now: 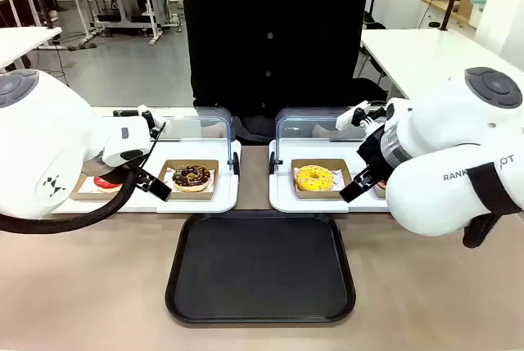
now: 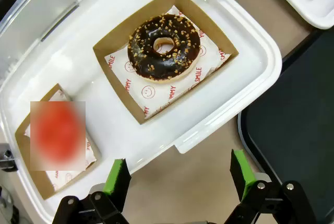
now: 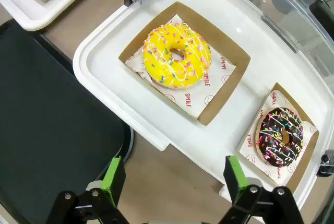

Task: Move the fourth donut from the left to the tray.
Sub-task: Pick up the Paper togo box containing the Donut indicated by the person and place it on the Handle tray.

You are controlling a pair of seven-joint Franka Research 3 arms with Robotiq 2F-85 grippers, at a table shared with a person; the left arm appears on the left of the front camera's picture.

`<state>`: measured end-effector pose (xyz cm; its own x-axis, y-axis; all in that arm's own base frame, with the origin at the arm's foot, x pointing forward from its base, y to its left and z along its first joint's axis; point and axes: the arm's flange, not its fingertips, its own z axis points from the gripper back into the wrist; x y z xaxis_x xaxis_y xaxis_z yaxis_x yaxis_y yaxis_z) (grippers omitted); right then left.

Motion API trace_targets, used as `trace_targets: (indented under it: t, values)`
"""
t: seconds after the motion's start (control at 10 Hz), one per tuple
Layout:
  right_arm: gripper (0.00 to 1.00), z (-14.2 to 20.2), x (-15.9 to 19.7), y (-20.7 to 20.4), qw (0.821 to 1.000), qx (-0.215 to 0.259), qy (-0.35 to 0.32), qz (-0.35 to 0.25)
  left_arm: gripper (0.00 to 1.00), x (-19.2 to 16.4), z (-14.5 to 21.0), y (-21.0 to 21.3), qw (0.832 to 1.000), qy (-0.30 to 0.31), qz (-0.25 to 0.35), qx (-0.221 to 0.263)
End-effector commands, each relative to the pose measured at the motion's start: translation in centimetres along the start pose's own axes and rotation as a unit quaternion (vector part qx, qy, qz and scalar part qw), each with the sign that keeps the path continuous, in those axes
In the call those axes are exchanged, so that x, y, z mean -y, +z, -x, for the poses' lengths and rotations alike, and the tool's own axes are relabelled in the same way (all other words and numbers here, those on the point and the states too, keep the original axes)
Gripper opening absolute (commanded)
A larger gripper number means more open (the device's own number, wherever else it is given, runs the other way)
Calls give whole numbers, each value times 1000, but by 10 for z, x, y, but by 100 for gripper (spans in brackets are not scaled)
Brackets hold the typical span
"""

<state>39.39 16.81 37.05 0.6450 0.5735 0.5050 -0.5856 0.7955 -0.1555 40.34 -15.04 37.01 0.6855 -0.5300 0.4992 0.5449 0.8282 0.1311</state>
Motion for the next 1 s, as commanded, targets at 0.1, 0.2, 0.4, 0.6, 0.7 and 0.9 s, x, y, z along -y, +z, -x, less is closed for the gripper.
trace_targets:
  t: [0.1, 0.2, 0.4, 0.6, 0.7, 0.9]
  values:
    - [100, 0, 0, 0, 1000, 0, 0, 0, 100, 0, 0, 0, 1000, 0, 0, 0]
    - [100, 0, 0, 0, 1000, 0, 0, 0, 100, 0, 0, 0, 1000, 0, 0, 0]
    - [100, 0, 0, 0, 1000, 0, 0, 0, 100, 0, 0, 0, 1000, 0, 0, 0]
    - [100, 0, 0, 0, 1000, 0, 0, 0, 100, 0, 0, 0, 1000, 0, 0, 0]
    - [100, 0, 0, 0, 1000, 0, 0, 0, 100, 0, 0, 0, 1000, 0, 0, 0]
    - [100, -4, 6, 11, 1000, 11, -4, -9, 100, 0, 0, 0, 1000, 0, 0, 0]
